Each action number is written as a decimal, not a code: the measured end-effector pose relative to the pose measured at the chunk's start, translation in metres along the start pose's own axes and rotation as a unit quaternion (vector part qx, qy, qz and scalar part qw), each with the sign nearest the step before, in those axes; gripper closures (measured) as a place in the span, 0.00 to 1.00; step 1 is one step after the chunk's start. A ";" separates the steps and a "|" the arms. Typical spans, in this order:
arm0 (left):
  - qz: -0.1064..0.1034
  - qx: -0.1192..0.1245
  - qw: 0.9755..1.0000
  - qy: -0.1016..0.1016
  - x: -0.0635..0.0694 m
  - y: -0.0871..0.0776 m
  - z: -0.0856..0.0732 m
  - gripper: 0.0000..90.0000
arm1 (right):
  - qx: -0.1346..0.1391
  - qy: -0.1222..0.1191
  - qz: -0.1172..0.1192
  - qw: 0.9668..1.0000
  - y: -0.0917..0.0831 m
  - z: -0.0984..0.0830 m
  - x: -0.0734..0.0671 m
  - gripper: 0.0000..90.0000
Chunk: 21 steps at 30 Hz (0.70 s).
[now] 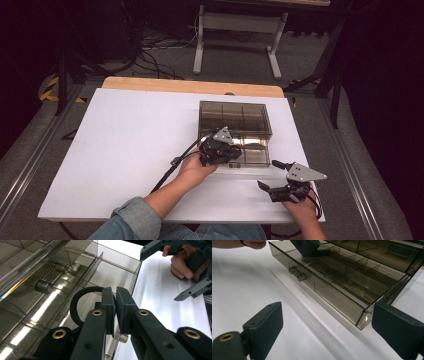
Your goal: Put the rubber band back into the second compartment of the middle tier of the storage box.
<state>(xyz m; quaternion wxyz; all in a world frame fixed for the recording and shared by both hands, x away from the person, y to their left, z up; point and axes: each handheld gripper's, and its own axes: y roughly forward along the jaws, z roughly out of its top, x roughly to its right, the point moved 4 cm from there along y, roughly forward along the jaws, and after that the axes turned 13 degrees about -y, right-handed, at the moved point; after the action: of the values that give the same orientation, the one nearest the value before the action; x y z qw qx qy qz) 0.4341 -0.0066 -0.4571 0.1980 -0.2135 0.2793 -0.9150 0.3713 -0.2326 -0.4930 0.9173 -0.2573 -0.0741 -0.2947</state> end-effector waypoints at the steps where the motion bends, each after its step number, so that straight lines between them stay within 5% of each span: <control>1: 0.001 -0.002 1.000 0.000 0.000 0.000 0.000 0.94 | 0.000 0.000 0.000 1.000 0.000 0.000 0.000 0.12; 21: 0.011 -0.016 1.000 -0.010 -0.005 0.005 -0.001 0.92 | -0.001 -0.002 0.000 1.000 0.000 0.000 0.000 0.12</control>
<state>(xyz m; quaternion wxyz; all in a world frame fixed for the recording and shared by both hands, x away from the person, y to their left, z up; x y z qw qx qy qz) 0.4385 -0.0071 -0.4623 0.2074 -0.2226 0.2939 -0.9061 0.3713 -0.2324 -0.4931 0.9168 -0.2592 -0.0756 -0.2943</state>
